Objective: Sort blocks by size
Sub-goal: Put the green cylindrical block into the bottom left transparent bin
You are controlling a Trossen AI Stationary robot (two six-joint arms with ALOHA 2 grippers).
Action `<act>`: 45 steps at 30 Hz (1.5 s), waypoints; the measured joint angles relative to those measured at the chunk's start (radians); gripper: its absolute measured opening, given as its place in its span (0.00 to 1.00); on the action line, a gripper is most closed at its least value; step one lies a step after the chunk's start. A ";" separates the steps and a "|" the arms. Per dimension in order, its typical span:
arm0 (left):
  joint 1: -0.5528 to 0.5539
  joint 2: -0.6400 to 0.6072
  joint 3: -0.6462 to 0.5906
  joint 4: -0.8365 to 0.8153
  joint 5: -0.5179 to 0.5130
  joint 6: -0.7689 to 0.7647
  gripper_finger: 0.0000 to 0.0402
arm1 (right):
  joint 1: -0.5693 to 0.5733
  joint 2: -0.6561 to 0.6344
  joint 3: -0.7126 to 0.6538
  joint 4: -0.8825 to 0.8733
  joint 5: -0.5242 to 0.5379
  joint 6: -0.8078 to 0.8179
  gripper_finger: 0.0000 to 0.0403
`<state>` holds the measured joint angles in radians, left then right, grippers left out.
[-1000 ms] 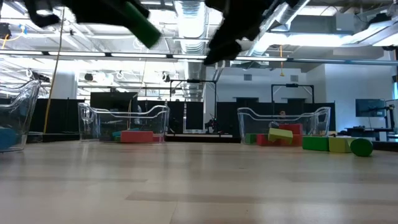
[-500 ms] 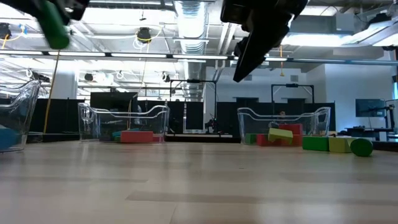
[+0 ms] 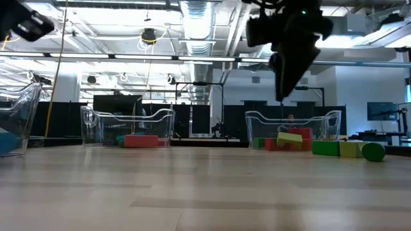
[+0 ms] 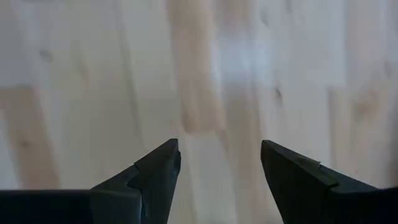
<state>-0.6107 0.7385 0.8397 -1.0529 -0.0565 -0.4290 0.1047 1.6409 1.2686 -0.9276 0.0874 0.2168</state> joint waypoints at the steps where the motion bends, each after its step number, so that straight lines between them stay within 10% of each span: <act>1: -0.004 0.005 -0.011 -0.009 0.000 -0.020 0.32 | 0.000 0.000 0.000 -0.026 0.021 0.014 0.63; 14: -0.020 0.115 -0.105 0.009 0.008 -0.069 0.32 | -0.009 -0.051 -0.175 -0.173 0.126 0.169 0.63; 26: -0.020 0.174 -0.105 0.008 0.007 -0.092 0.32 | -0.012 -0.361 -0.363 -0.146 0.319 0.376 0.63; 45: -0.020 0.216 -0.103 0.019 -0.005 -0.124 0.47 | -0.077 -0.514 -0.515 -0.005 0.333 0.477 0.63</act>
<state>-0.6309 0.9544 0.7364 -1.0339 -0.0619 -0.5526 0.0272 1.1266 0.7540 -0.9326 0.4202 0.6936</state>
